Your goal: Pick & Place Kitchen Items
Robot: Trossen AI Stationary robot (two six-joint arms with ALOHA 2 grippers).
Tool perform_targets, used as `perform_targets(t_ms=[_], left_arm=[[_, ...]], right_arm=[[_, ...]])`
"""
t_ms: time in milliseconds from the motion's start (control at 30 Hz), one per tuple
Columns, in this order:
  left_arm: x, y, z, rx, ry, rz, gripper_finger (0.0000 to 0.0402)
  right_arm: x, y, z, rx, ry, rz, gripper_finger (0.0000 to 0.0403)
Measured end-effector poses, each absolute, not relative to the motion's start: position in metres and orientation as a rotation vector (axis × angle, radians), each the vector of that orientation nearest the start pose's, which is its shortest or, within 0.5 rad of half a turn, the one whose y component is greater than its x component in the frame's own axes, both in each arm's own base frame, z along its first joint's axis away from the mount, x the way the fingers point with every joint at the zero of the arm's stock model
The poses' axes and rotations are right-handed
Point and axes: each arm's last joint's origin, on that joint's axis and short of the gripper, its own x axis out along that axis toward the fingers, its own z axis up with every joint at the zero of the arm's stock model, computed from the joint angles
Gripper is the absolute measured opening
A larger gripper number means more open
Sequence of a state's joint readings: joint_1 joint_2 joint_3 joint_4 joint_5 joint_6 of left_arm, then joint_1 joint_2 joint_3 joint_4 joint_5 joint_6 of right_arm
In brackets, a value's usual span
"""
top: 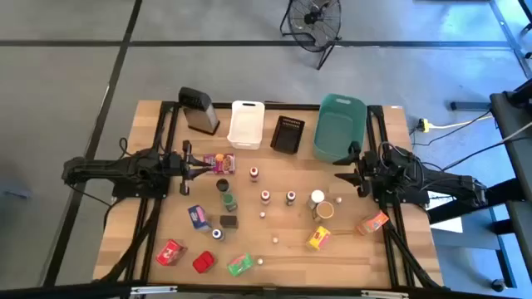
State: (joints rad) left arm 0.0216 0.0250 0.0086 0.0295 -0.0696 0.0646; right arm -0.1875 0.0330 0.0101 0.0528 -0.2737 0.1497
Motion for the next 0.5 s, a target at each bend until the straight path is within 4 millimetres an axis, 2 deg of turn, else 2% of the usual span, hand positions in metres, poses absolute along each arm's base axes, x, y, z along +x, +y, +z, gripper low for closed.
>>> perform_targets(t_ms=[267, 500], left_arm=[[0.0986, 0.0041, 0.1692, 0.011, -0.032, 0.091, 0.0135], [0.0986, 0.0041, 0.1692, -0.014, -0.033, 0.091, 0.0161]], right_arm=[[0.0978, -0.0111, 0.1693, 0.139, -0.023, 0.070, 0.0204], [0.0980, -0.0131, 0.1682, 0.116, -0.019, 0.003, 0.0204]])
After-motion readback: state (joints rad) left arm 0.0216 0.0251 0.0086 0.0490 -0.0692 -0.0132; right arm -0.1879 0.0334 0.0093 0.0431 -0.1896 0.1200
